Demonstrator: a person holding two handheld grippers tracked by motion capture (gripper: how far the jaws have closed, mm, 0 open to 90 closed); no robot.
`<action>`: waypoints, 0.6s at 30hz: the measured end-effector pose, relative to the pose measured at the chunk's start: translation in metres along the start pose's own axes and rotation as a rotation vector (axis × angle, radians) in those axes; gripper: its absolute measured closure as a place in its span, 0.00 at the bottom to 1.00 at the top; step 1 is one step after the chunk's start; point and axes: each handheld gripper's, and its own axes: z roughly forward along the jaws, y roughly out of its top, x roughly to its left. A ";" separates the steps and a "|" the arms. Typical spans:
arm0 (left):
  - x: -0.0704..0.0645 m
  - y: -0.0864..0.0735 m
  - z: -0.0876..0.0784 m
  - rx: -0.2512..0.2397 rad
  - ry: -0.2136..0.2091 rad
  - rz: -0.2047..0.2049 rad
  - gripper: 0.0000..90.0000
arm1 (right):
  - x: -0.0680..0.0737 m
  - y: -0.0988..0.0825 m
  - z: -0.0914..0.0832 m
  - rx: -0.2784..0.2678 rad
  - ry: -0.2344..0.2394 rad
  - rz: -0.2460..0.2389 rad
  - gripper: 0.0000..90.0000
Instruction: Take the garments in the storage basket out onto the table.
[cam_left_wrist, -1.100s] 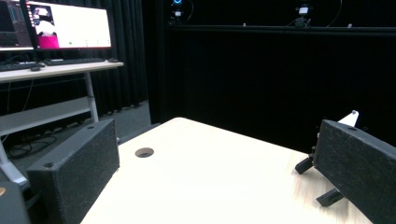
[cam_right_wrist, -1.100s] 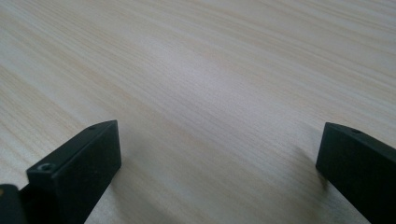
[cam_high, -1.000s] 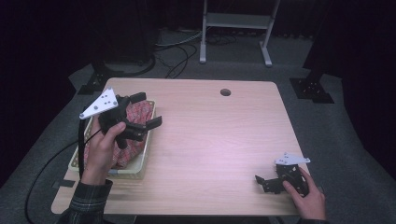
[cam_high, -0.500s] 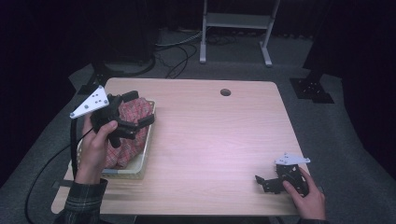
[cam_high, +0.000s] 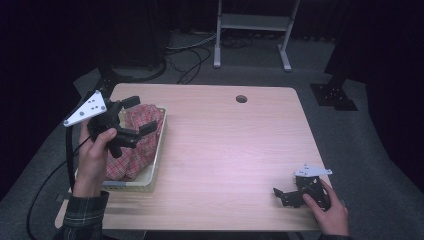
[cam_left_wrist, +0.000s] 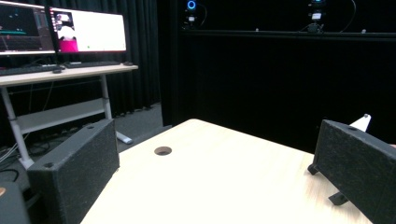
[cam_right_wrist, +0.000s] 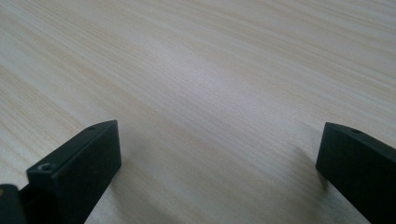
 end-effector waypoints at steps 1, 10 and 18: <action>0.000 0.000 0.000 0.001 0.001 -0.002 0.00 | 0.000 0.000 0.000 0.000 0.000 0.000 0.00; 0.005 0.000 -0.007 0.004 0.017 0.004 0.00 | 0.000 0.000 0.000 0.000 0.000 0.000 0.00; 0.010 0.000 -0.015 0.003 0.038 0.001 0.00 | 0.000 0.000 0.000 0.000 0.000 0.000 0.00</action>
